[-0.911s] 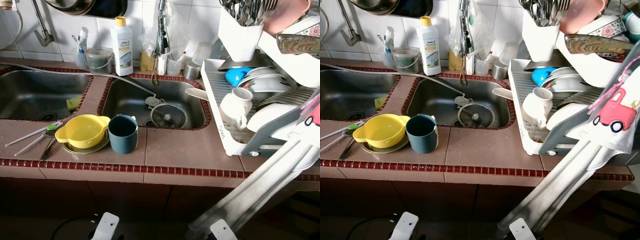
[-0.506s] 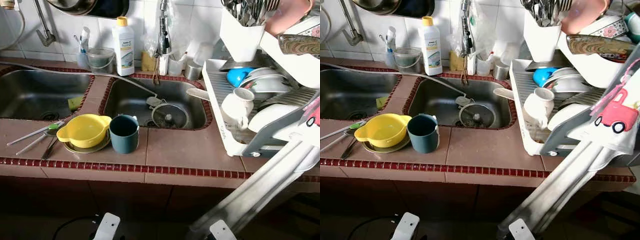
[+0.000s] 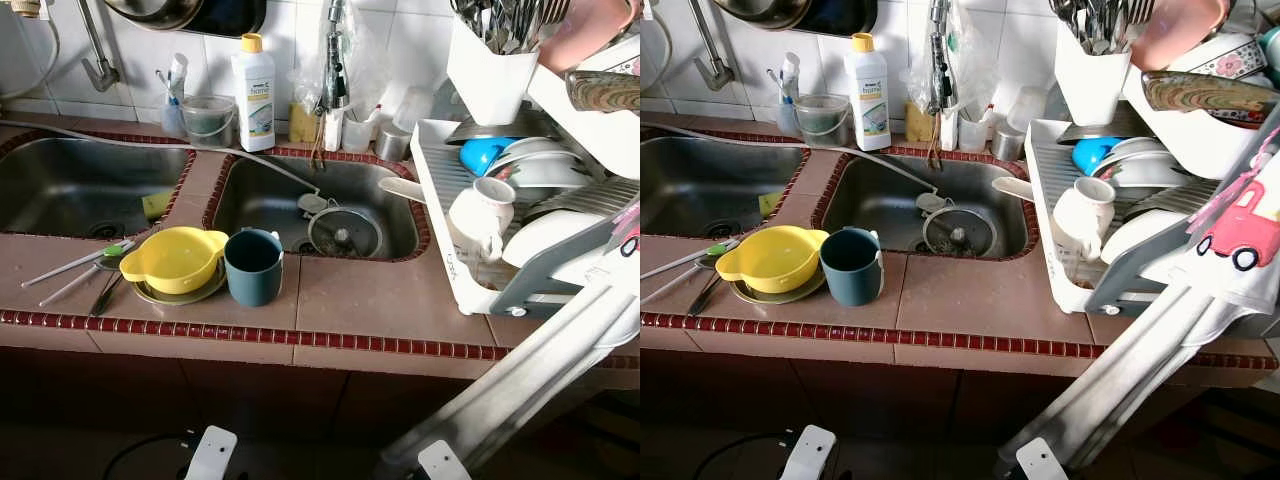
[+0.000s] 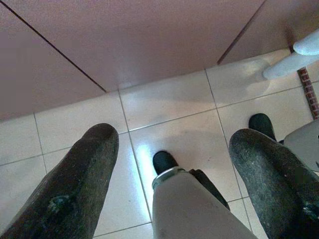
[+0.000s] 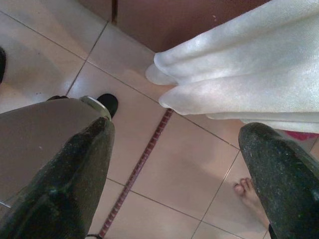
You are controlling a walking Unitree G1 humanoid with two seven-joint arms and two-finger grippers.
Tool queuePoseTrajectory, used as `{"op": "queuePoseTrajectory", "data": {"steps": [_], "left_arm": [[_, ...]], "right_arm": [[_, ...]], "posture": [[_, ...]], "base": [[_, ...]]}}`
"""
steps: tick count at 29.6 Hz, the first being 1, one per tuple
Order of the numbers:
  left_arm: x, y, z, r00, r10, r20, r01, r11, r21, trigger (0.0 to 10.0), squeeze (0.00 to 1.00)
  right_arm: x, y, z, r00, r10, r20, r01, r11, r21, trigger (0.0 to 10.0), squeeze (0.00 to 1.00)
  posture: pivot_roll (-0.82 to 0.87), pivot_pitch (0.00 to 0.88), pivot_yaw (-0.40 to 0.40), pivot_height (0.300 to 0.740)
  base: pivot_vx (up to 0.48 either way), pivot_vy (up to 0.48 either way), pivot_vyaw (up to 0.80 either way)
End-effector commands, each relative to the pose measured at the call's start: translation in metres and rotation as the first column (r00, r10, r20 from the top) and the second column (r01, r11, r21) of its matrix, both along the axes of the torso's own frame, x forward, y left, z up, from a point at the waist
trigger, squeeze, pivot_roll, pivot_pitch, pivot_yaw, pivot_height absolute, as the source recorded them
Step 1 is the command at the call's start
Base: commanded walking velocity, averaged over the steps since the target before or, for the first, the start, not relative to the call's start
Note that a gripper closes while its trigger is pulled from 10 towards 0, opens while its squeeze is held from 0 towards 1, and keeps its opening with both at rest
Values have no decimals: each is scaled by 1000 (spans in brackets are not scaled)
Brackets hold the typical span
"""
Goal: Kitchen organization
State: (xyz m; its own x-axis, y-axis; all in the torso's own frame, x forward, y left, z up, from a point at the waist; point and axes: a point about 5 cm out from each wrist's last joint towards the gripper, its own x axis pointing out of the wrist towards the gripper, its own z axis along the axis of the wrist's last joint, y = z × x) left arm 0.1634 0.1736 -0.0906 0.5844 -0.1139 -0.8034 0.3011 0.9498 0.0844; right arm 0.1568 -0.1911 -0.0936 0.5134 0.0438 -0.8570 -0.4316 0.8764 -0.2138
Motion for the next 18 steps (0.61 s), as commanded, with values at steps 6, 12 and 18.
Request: {"op": "queuePoseTrajectory", "data": {"steps": [6, 12, 18], "left_arm": [[1, -3, 0, 1000, 7, 5, -7, 1000, -13, 10000, 0], [2, -4, 1, 1000, 4, 6, -4, 1000, -18, 10000, 0], [3, -5, 1, 1000, -5, 15, 5, 1000, -13, 10000, 0]], "right_arm": [[-2, -2, -1, 1000, -21, 0, 21, 1000, -8, 10000, 0], [-1, -1, 0, 1000, -24, 5, 24, 1000, -5, 10000, 0], [0, 1, 0, 1000, -23, 12, 23, 1000, 2, 10000, 0]], "posture": [[-24, 0, -70, 740], [-28, 0, -66, 740], [-30, 0, -62, 740]], "base": [[0, 0, 0], [0, 0, 0], [0, 0, 0]]}}
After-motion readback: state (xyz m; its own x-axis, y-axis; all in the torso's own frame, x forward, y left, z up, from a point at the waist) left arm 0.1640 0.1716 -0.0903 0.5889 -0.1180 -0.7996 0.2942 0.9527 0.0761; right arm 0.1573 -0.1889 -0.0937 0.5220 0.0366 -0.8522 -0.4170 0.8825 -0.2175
